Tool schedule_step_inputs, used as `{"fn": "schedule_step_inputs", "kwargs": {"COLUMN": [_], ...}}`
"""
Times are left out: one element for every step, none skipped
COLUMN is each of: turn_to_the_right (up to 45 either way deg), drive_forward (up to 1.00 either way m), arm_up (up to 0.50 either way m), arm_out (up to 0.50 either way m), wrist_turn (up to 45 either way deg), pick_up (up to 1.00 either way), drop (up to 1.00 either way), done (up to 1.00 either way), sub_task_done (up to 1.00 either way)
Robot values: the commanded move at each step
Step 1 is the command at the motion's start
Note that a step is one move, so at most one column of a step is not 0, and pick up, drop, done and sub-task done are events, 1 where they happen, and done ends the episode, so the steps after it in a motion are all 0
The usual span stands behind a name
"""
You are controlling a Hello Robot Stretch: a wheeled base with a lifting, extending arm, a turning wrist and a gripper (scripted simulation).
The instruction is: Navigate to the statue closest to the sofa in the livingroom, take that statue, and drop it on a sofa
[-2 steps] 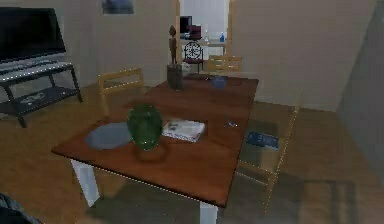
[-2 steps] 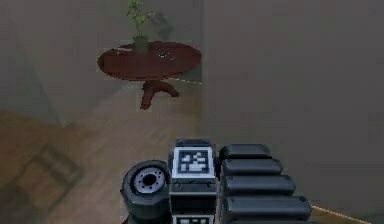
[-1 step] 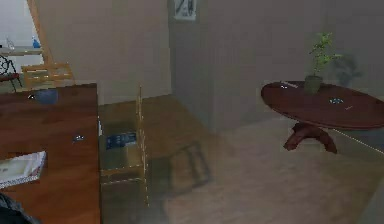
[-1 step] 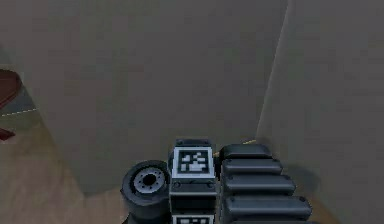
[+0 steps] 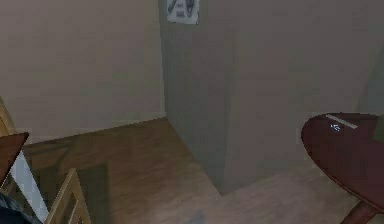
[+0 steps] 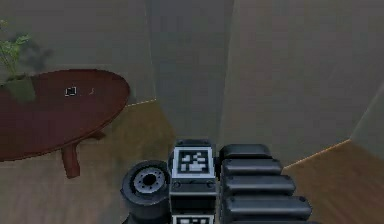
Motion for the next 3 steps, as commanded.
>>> {"fn": "schedule_step_inputs", "kwargs": {"turn_to_the_right": [9.0, 0.0, -33.0], "drive_forward": [0.0, 0.35, 0.0], "arm_up": [0.0, 0.0, 0.0], "arm_out": [0.0, 0.0, 0.0], "wrist_turn": [0.0, 0.0, 0.0], "pick_up": [0.0, 0.0, 0.0], "drop": [0.0, 0.0, 0.0], "done": [0.0, 0.0, 0.0], "sub_task_done": [0.0, 0.0, 0.0]}}
